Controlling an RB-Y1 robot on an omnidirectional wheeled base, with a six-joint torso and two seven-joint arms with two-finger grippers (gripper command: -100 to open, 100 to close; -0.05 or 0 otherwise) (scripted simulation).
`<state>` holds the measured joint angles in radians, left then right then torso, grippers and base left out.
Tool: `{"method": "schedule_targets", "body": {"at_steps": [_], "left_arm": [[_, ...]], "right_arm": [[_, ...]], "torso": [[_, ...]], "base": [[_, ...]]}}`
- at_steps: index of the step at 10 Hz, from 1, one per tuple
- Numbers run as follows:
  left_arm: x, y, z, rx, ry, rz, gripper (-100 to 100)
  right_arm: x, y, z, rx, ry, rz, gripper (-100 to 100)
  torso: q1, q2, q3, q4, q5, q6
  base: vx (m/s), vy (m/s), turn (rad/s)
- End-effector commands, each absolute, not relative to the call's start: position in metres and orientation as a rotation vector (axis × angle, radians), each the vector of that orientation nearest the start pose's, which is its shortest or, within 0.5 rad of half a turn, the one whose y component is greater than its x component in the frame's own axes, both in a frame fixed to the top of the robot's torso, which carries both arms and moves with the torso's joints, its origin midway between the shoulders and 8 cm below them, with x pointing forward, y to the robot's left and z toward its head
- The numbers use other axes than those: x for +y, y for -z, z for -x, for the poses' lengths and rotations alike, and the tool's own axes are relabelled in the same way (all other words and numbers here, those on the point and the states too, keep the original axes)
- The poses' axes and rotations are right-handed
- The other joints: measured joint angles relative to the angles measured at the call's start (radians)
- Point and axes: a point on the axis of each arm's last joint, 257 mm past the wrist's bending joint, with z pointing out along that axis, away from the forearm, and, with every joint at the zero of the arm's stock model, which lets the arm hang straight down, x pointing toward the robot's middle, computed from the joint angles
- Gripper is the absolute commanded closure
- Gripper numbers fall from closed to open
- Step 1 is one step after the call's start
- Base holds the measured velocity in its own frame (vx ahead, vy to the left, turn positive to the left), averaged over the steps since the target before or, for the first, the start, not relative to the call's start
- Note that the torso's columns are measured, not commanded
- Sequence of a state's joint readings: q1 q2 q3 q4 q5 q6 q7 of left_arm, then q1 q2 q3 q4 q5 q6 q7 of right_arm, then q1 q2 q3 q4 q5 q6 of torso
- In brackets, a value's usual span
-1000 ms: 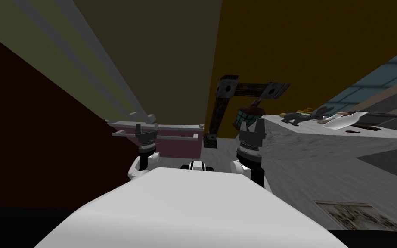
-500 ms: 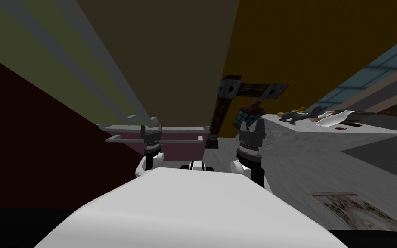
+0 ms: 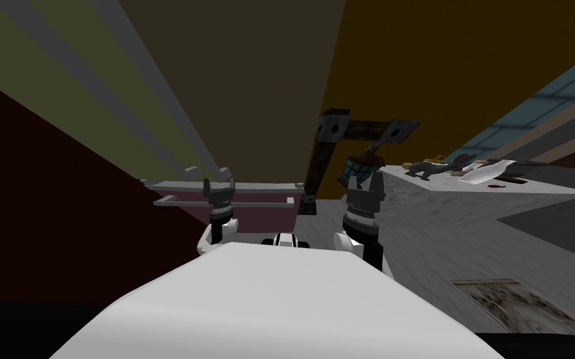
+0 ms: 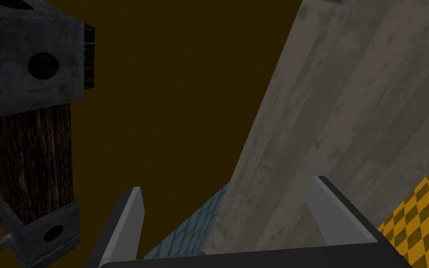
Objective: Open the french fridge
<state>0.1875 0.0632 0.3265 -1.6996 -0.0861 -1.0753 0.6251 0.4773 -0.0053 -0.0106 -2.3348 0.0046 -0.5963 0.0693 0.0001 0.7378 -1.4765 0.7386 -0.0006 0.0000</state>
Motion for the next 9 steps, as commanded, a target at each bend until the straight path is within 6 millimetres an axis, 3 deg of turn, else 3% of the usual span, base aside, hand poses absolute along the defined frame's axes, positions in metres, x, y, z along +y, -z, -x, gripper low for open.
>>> {"method": "schedule_targets", "body": {"at_steps": [1,2,3,6,7,9], "left_arm": [[0.353,-0.002,-0.356,0.384,1.72,0.495,-100],[0.35,0.001,-0.354,0.384,1.72,0.493,-100],[0.351,0.007,-0.352,0.384,1.717,0.494,100],[0.347,0.021,-0.344,0.385,1.714,0.493,100],[0.346,0.016,-0.345,0.385,1.721,0.488,100],[0.362,0.009,-0.34,0.361,1.651,0.494,100]], "right_arm": [[-0.272,-0.072,-0.314,0.512,-1.267,-0.488,0],[-0.272,-0.072,-0.314,0.512,-1.267,-0.488,0],[-0.272,-0.072,-0.314,0.512,-1.267,-0.488,0],[-0.272,-0.072,-0.314,0.512,-1.267,-0.488,0],[-0.272,-0.072,-0.314,0.512,-1.267,-0.488,0],[-0.272,-0.072,-0.314,0.512,-1.267,-0.488,0]], "torso": [[0.001,0.0,0.0,0.0,0.0,0.0],[0.001,0.0,0.0,0.0,0.001,0.0],[0.001,0.0,0.0,-0.001,0.001,0.0],[0.007,0.002,0.002,-0.001,0.003,-0.004],[0.008,0.002,0.002,-0.001,0.005,-0.004],[0.001,0.005,0.004,0.0,0.002,-0.007]], "base": [[0.003,-0.011,0.009],[0.002,-0.006,0.002],[0.002,0.002,-0.039],[0.0,0.009,-0.014],[-0.002,-0.007,-0.021],[-0.053,-0.217,0.192]]}}
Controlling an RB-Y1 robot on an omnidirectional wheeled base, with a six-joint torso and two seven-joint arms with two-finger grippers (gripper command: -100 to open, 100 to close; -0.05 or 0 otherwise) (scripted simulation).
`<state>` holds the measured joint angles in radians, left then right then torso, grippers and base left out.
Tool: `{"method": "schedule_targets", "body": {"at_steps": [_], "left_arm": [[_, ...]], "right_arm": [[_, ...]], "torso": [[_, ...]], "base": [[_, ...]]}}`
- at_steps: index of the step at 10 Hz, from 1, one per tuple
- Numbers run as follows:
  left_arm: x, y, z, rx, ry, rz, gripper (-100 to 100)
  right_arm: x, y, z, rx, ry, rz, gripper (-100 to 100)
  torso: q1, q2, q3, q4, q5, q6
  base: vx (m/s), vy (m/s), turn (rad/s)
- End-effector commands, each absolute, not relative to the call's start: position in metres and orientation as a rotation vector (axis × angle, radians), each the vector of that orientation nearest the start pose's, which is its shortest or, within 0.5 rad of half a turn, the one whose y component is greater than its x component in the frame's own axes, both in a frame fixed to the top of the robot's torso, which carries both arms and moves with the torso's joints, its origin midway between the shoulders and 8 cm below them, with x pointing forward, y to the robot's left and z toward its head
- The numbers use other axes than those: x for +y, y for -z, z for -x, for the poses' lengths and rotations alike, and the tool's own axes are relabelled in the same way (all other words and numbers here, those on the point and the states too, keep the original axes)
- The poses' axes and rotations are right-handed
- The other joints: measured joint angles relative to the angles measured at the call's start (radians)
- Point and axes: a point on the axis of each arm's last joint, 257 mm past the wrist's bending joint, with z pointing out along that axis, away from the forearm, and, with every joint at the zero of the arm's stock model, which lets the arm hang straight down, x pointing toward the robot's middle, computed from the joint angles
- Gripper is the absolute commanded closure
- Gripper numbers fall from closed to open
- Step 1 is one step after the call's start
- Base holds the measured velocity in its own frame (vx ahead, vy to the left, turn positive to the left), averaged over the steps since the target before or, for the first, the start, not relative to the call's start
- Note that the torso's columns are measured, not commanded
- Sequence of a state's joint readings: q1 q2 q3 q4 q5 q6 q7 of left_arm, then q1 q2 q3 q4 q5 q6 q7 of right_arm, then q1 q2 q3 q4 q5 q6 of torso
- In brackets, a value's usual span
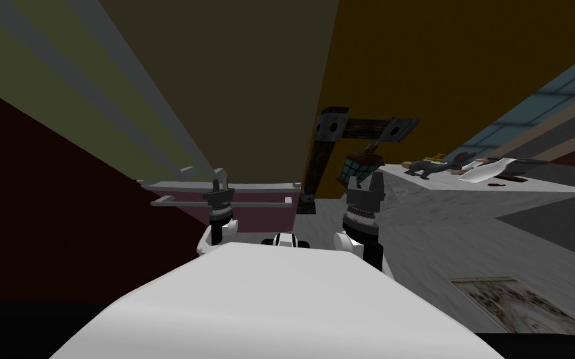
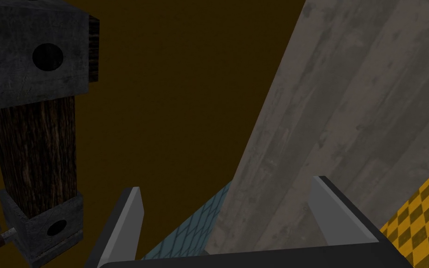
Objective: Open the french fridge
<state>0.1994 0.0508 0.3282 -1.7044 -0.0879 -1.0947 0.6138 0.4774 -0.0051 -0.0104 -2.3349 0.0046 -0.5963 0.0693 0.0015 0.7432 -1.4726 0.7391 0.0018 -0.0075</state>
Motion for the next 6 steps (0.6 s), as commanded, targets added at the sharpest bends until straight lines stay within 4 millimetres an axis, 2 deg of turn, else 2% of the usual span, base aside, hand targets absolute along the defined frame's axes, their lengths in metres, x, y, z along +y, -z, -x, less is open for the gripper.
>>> {"method": "schedule_targets", "body": {"at_steps": [1,3,6], "left_arm": [[0.368,0.007,-0.338,0.354,1.627,0.497,100],[0.379,0.003,-0.335,0.339,1.579,0.504,100],[0.396,-0.004,-0.328,0.318,1.508,0.515,100]], "right_arm": [[-0.272,-0.072,-0.314,0.511,-1.267,-0.488,0],[-0.272,-0.072,-0.314,0.511,-1.268,-0.488,0],[-0.272,-0.072,-0.314,0.512,-1.267,-0.488,0]], "torso": [[-0.005,0.006,0.004,0.003,-0.002,0.0],[0.0,-0.002,-0.001,0.0,-0.001,0.007],[-0.001,-0.007,-0.005,-0.002,-0.002,0.007]], "base": [[-0.082,-0.277,0.244],[-0.071,-0.224,0.15],[-0.084,-0.202,0.169]]}}
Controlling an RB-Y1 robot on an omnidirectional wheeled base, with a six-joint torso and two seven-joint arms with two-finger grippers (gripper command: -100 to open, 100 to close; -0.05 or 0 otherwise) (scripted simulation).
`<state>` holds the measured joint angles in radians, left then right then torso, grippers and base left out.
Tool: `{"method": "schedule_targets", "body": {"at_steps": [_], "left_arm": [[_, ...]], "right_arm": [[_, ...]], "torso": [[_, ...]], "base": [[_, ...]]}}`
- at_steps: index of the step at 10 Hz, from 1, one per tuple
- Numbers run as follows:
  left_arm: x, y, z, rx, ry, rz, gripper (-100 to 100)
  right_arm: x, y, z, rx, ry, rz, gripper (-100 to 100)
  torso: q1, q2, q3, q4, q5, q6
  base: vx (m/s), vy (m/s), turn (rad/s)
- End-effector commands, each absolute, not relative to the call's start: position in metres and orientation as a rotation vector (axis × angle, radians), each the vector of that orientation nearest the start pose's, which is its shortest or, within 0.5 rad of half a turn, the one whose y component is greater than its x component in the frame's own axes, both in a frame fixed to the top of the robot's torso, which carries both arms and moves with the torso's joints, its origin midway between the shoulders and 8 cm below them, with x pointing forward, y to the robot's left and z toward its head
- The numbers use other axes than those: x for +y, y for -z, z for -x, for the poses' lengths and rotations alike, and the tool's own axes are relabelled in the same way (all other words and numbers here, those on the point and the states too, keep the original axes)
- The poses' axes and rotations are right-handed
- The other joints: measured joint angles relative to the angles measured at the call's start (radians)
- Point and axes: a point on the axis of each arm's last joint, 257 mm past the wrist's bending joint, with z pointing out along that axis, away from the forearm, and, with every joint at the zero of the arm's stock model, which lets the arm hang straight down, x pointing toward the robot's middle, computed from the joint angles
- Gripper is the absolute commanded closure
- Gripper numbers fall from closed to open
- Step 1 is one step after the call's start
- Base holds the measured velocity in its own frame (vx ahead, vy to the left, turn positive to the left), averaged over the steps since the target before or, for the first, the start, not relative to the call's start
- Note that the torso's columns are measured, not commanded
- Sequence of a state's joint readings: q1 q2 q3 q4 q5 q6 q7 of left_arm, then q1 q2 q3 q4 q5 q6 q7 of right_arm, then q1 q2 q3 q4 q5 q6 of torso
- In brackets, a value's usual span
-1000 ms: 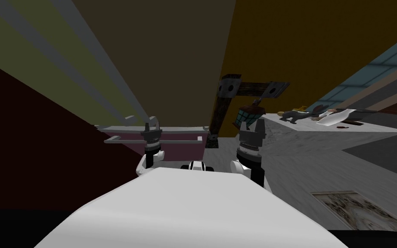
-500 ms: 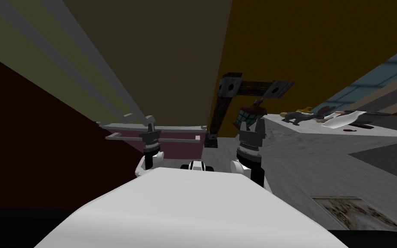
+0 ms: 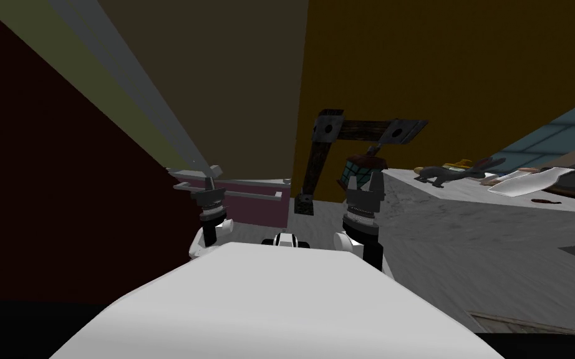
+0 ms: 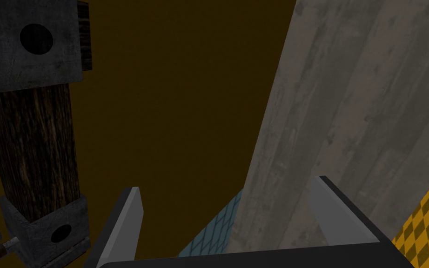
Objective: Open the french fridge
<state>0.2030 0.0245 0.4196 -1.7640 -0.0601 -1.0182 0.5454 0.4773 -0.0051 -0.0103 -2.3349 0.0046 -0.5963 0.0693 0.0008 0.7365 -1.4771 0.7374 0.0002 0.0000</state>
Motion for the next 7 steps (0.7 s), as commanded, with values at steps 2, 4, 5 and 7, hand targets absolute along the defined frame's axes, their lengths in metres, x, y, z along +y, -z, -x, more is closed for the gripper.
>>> {"method": "schedule_targets", "body": {"at_steps": [2,4,5,7], "left_arm": [[0.397,-0.005,-0.327,0.315,1.501,0.516,100],[0.397,-0.012,-0.329,0.36,1.497,0.477,-100],[0.397,-0.014,-0.329,0.376,1.498,0.462,-100],[0.395,-0.018,-0.331,0.412,1.502,0.431,-100]], "right_arm": [[-0.272,-0.072,-0.314,0.512,-1.267,-0.488,0],[-0.272,-0.072,-0.314,0.512,-1.267,-0.488,0],[-0.272,-0.072,-0.314,0.512,-1.267,-0.488,0],[-0.272,-0.072,-0.314,0.512,-1.267,-0.488,0]], "torso": [[0.0,0.001,0.001,0.0,0.0,0.0],[0.006,-0.002,-0.001,0.0,0.002,0.0],[0.004,-0.001,0.0,0.0,0.001,0.0],[0.0,0.001,0.001,0.0,0.0,0.0]], "base": [[-0.057,-0.127,0.099],[0.0,-0.003,-0.01],[0.011,0.026,-0.011],[0.012,0.035,-0.024]]}}
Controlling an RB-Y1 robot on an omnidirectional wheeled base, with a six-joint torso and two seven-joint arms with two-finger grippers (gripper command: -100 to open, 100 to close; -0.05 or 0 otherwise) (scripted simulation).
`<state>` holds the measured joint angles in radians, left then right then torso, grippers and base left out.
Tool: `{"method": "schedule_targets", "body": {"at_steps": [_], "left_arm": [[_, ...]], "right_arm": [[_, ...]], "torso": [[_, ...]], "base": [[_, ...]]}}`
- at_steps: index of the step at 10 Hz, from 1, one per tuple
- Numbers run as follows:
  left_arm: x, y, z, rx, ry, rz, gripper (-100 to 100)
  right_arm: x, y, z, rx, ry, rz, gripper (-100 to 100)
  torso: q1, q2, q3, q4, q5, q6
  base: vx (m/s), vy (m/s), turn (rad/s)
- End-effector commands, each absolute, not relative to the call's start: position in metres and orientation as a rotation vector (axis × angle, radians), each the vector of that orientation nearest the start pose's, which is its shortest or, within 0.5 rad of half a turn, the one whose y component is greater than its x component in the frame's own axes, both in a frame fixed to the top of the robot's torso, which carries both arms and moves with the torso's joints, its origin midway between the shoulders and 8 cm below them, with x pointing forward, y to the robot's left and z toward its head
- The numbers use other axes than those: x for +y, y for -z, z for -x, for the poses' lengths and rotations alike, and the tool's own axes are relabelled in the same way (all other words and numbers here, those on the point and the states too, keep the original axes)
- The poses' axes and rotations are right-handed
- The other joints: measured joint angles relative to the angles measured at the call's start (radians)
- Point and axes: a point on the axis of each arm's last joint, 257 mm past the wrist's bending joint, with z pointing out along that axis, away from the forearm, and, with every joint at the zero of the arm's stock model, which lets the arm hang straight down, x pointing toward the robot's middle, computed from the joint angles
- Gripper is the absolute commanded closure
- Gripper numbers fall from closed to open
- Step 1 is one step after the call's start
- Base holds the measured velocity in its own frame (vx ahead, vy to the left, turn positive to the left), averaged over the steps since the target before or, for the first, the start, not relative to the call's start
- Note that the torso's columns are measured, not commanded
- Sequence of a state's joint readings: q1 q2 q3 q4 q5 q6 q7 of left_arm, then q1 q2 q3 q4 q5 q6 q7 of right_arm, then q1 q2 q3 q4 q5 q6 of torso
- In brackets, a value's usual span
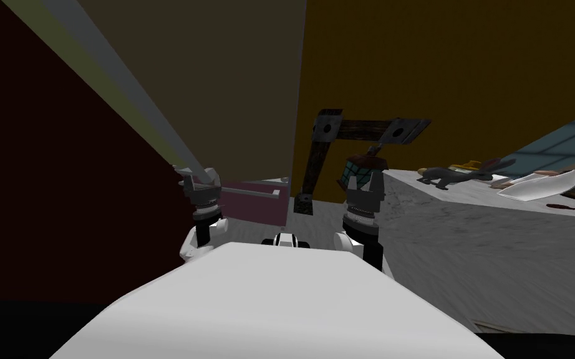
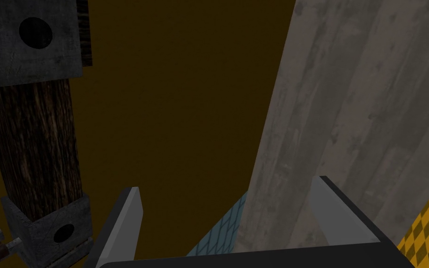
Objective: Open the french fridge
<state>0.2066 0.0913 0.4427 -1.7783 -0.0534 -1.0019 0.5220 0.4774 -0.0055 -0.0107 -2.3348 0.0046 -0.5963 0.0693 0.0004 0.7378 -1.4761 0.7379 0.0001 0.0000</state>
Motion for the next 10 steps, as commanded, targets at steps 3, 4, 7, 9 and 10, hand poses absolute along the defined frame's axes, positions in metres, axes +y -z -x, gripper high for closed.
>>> {"method": "schedule_targets", "body": {"at_steps": [3,4,7,9,10], "left_arm": [[0.386,-0.005,-0.331,0.415,1.544,0.435,-100],[0.382,-0.002,-0.332,0.435,1.56,0.421,-100],[0.374,0.015,-0.33,0.394,1.597,0.464,-100],[0.372,0.021,-0.33,0.358,1.604,0.493,-100],[0.371,0.024,-0.329,0.341,1.607,0.507,-100]], "right_arm": [[-0.272,-0.072,-0.314,0.512,-1.267,-0.488,0],[-0.272,-0.072,-0.314,0.512,-1.267,-0.488,0],[-0.272,-0.072,-0.314,0.512,-1.267,-0.488,0],[-0.272,-0.072,-0.314,0.512,-1.267,-0.488,0],[-0.272,-0.072,-0.314,0.512,-1.267,-0.488,0]], "torso": [[0.005,-0.003,-0.002,0.0,0.0,0.001],[0.005,-0.004,-0.003,-0.001,0.001,0.0],[0.003,-0.003,-0.002,-0.001,0.001,0.0],[-0.004,0.003,0.002,0.001,-0.001,-0.001],[-0.005,0.003,0.002,0.001,-0.001,0.0]], "base": [[0.025,0.095,-0.089],[0.062,0.134,-0.104],[0.048,0.148,-0.085],[-0.006,0.035,-0.001],[-0.006,-0.002,-0.007]]}}
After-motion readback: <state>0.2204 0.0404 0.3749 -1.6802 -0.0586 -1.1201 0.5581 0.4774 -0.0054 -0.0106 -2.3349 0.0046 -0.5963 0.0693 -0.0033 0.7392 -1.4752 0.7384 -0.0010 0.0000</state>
